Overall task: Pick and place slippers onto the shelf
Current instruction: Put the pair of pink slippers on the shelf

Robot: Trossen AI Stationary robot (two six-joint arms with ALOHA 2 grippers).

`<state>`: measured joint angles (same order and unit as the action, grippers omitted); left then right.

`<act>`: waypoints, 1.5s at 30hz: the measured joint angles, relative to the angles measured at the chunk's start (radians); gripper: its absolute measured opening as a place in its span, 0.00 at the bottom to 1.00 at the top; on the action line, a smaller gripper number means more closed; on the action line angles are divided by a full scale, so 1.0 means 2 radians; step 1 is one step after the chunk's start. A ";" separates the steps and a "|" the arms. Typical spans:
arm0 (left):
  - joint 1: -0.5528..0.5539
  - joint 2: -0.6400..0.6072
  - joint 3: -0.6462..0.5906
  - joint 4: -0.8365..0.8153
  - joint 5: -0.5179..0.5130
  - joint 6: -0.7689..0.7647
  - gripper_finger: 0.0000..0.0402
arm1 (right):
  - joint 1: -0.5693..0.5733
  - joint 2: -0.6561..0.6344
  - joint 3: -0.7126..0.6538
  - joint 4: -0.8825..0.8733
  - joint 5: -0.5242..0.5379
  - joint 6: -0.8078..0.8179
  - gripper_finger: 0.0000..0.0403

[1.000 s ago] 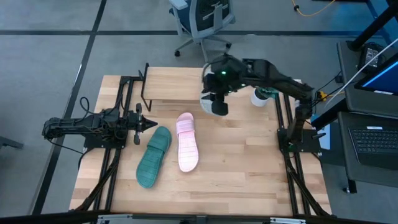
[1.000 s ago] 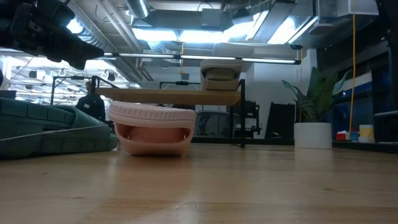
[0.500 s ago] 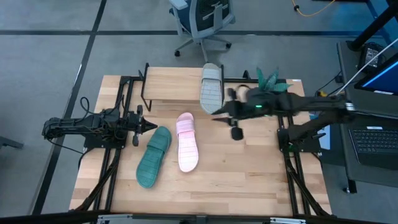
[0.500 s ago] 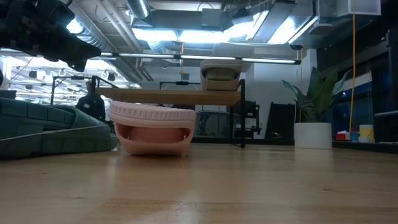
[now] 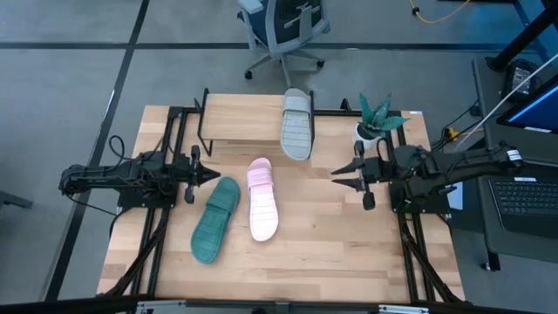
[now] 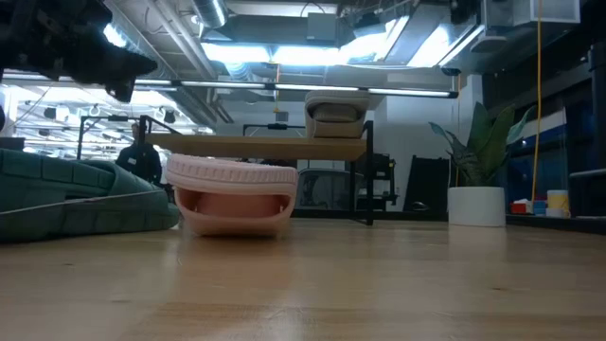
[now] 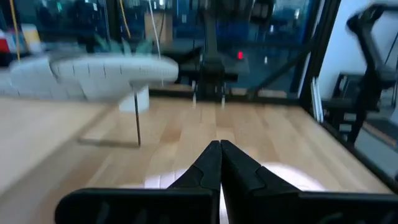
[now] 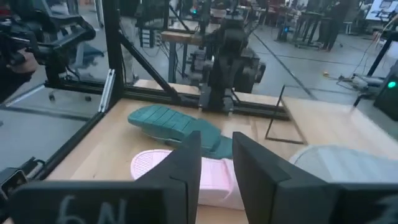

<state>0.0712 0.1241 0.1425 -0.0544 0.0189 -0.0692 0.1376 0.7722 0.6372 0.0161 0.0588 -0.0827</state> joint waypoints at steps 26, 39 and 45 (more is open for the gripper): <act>-0.011 0.200 0.210 -0.097 -0.016 0.037 0.00 | 0.002 -0.018 -0.076 0.023 -0.004 -0.026 0.23; -0.076 0.376 0.279 -0.127 -0.069 0.028 0.00 | 0.002 -0.018 -0.076 -0.001 -0.019 -0.018 0.23; -0.116 0.468 0.363 -0.200 -0.146 0.002 0.00 | 0.002 -0.018 -0.076 -0.002 -0.027 -0.029 0.23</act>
<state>-0.1599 1.0608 0.8678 -0.4544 -0.2741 -0.0644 0.1421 0.7364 0.4843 0.0124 0.0056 -0.1408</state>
